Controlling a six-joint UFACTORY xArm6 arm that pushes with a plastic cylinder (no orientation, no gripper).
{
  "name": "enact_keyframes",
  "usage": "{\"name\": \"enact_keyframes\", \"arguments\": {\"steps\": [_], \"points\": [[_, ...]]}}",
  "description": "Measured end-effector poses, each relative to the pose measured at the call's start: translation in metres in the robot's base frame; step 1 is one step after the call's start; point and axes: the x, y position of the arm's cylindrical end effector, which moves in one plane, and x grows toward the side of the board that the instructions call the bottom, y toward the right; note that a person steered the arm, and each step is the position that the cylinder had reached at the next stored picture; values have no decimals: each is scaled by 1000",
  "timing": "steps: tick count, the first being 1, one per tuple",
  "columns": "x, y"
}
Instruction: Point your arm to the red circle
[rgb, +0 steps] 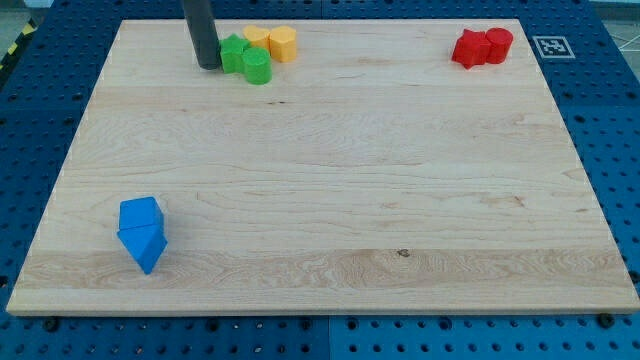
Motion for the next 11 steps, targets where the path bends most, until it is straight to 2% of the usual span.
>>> {"name": "enact_keyframes", "arguments": {"steps": [2,3,5,6,9,11], "points": [[42,20],[45,61],[46,198],[55,234],[31,383],[-6,474]]}}
